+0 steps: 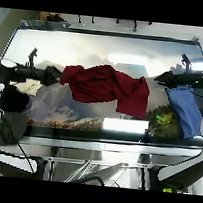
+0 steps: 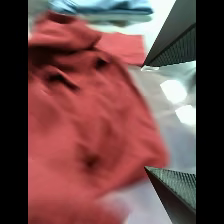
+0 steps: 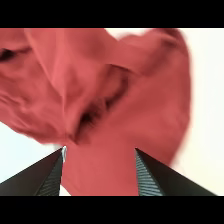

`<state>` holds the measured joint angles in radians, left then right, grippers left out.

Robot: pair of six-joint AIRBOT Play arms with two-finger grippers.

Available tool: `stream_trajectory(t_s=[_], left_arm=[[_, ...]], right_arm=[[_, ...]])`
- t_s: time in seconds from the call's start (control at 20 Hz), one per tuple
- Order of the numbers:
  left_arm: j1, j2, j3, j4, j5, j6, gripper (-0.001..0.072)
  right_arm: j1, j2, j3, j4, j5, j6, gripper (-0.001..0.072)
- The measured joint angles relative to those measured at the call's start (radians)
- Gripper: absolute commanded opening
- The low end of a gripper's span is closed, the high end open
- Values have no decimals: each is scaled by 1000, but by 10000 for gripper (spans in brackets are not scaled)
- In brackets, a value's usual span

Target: Fold the shirts.

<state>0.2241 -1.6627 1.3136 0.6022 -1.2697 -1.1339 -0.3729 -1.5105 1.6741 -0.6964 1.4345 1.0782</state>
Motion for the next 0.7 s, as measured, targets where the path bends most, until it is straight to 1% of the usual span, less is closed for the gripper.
stream_trajectory(t_s=[0.1, 0.2, 0.35, 0.5, 0.55, 0.6, 0.65, 0.7], left_arm=[[-15, -1, -92, 11, -1, 1, 672], [-55, -1, -173, 16, 35, 9, 671], [-135, -1, -257, 20, 123, 15, 671], [-205, 0, -289, 3, 214, 16, 667], [-221, 1, -291, 3, 246, 14, 483], [-233, 0, -290, 13, 290, 12, 253], [-240, -3, -286, 28, 324, 8, 82], [-245, -4, -278, 42, 353, 8, 51]], right_arm=[[-18, 0, -27, -48, 18, 14, 506], [-21, 0, -72, -75, 16, 14, 505], [-20, -1, -146, -91, -24, -2, 506], [-11, -19, -191, -93, -53, -32, 506], [-5, -28, -199, -87, -59, -40, 505], [2, -37, -204, -80, -70, -49, 506], [10, -46, -208, -74, -79, -57, 506], [18, -56, -211, -70, -95, -63, 506]])
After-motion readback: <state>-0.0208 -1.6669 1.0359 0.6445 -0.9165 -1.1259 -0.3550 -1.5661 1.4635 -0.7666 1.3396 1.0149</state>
